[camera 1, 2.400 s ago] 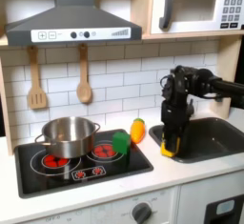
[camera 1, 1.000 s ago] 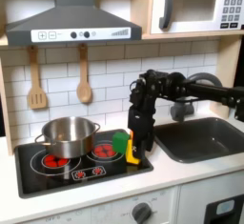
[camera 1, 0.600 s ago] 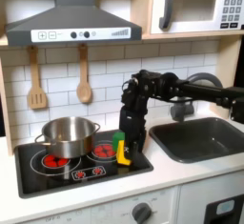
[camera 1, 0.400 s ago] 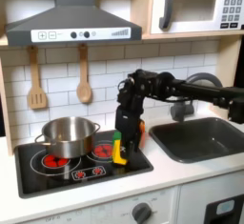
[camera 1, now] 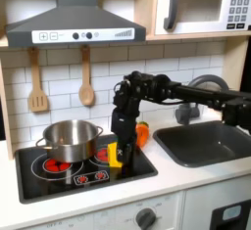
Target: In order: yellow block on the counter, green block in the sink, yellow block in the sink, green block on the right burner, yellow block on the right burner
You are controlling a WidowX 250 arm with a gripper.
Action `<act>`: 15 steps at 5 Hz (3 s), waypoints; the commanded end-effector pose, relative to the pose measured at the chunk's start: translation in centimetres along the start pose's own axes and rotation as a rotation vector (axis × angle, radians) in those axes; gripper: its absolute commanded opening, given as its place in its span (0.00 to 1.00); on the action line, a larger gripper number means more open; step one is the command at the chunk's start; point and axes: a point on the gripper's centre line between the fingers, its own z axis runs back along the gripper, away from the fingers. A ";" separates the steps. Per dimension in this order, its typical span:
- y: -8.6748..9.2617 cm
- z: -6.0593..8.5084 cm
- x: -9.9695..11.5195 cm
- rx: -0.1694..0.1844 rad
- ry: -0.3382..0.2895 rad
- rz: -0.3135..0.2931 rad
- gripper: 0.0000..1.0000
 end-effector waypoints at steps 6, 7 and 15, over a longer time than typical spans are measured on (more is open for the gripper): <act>-1.5 2.9 -1.8 -0.028 -0.019 -0.049 1.00; -1.7 4.1 -2.6 -0.048 -0.036 -0.097 1.00; -1.8 3.8 -9.4 -0.128 0.047 -0.822 1.00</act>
